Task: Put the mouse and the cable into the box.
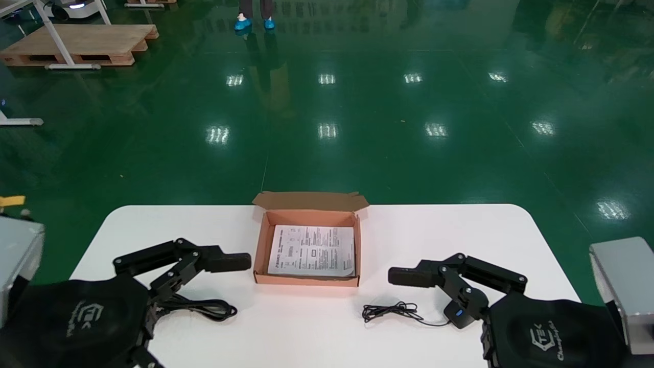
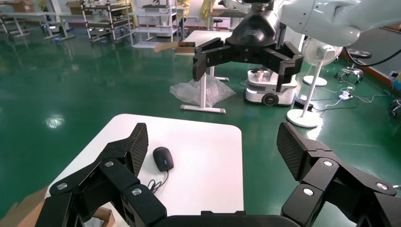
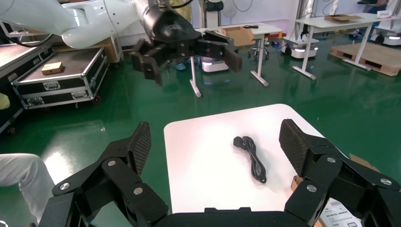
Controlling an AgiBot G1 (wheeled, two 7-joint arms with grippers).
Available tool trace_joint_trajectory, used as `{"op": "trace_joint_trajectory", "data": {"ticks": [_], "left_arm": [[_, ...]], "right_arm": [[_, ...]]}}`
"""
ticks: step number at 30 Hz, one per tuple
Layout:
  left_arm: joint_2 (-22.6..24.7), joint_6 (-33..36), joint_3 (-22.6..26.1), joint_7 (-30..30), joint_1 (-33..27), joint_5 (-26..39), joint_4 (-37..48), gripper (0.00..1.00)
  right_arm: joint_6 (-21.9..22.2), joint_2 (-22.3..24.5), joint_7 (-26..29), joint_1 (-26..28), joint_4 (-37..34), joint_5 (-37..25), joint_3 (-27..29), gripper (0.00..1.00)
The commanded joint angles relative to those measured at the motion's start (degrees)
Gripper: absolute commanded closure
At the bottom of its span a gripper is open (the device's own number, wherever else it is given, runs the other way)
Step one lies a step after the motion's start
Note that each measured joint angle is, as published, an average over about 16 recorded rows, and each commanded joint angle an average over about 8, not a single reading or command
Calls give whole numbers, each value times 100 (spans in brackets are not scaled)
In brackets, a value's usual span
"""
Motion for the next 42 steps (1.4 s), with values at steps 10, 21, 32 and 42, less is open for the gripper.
{"op": "trace_joint_trajectory", "data": {"ticks": [10, 21, 32, 42], "left_arm": [[371, 228, 1689, 346, -1697, 3231, 493, 0], [812, 6, 2116, 593, -2249, 3949, 1170, 0], [931, -553, 2117, 867, -2096, 4271, 1120, 0], [1756, -1984, 2287, 2399, -1870, 4983, 2329, 0]], "right_arm": [[621, -565, 181, 735, 42, -2107, -859, 0], [880, -991, 131, 1027, -34, -3112, -1300, 0], [845, -899, 290, 845, 149, -2983, -1296, 0], [1030, -1066, 606, 1061, 228, -3205, -1346, 0]]}}
